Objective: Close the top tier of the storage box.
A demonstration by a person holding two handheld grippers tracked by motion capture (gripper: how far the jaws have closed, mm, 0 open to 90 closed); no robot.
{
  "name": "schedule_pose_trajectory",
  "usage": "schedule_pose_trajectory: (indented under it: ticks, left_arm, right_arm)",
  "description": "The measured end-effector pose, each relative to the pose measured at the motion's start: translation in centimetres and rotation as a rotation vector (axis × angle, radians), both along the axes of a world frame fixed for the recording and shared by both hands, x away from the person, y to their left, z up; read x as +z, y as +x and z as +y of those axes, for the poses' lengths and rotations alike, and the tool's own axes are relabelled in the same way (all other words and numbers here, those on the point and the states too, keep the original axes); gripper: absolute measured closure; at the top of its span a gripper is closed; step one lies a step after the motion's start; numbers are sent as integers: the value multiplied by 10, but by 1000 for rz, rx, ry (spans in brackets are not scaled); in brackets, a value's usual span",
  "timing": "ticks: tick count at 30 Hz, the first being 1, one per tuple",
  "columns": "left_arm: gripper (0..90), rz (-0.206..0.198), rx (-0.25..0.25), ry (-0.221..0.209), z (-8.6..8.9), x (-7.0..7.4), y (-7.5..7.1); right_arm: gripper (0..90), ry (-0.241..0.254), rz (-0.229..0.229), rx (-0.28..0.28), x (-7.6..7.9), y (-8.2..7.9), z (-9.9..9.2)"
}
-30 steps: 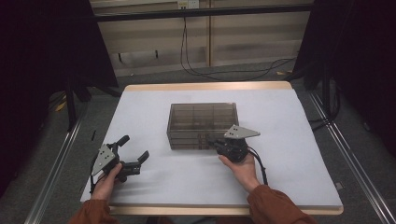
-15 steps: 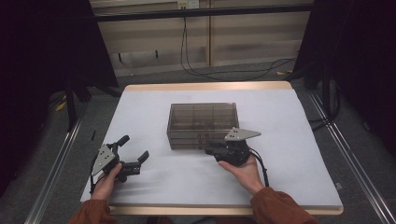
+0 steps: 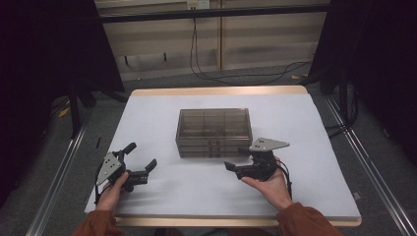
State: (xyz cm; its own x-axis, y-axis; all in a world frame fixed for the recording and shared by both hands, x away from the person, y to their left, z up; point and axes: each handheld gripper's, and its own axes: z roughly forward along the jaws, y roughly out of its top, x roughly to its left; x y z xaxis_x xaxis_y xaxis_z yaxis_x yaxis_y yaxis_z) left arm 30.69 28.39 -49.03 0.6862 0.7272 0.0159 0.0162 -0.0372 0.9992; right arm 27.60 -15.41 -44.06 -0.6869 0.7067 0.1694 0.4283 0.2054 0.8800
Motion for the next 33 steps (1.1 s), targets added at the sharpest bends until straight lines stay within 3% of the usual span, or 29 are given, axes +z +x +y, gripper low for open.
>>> schedule_pose_trajectory:
  ticks: [11,19,23,33]
  left_arm:
    - [0,1,0,-2,0,0,0]
    - [0,-1,2,1,-1,0,0]
    - [0,1,3,5,0,0,0]
    - [0,4,-4,2,0,0,1]
  right_arm:
    - [157,9,0,-94,8,-17,-40]
    - [119,-27,1,-150,8,-33,-70]
    - [99,-15,12,-190,8,-40,-89]
    - [68,13,29,-274,3,-48,-118]
